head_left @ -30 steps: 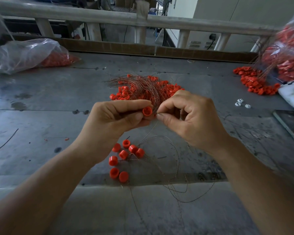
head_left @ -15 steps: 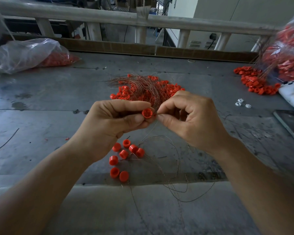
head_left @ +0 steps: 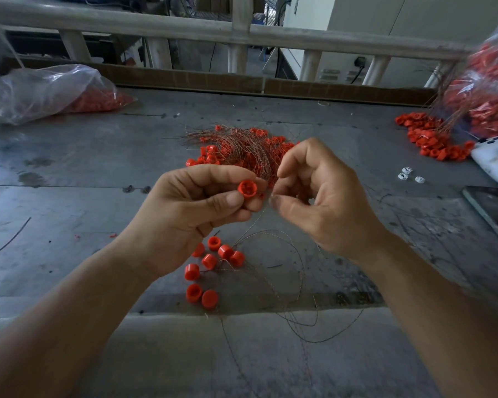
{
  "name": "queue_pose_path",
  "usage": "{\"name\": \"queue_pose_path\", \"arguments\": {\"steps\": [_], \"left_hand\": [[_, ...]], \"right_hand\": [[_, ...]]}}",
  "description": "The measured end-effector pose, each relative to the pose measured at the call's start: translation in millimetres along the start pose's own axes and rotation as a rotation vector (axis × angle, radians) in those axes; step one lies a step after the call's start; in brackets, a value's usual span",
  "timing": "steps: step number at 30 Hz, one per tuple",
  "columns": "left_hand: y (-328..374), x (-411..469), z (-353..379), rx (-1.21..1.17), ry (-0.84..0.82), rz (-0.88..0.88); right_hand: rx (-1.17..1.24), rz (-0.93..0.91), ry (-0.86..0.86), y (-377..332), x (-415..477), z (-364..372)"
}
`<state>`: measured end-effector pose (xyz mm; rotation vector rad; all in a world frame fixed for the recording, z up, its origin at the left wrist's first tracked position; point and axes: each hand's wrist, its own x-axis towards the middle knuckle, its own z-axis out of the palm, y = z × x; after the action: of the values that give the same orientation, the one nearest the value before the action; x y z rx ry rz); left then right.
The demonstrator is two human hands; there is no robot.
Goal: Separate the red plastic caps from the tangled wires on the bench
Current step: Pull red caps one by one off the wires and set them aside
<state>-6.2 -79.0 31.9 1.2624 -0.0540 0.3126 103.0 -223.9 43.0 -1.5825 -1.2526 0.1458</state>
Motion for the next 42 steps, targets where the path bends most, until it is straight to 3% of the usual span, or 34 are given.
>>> {"name": "queue_pose_path", "arguments": {"steps": [8, 15, 19, 24, 33, 42], "left_hand": [[-2, 1, -3, -0.083, -0.001, -0.014], [-1, 2, -9, -0.125, 0.043, 0.047], [0, 1, -11, -0.158, 0.061, 0.049], [-2, 0, -7, -0.153, 0.05, 0.002], [-2, -1, -5, -0.163, 0.059, -0.042], [-2, 0, -2, -0.155, 0.07, -0.067]], "right_hand": [[-0.004, 0.026, -0.069, 6, 1, 3], [-0.013, 0.097, 0.163, 12, 10, -28], [-0.126, 0.243, 0.231, 26, 15, -42], [-0.425, 0.513, 0.053, 55, 13, -50], [-0.705, 0.331, 0.059, 79, 21, -31], [-0.752, 0.317, 0.035, 92, 24, -18]]}}
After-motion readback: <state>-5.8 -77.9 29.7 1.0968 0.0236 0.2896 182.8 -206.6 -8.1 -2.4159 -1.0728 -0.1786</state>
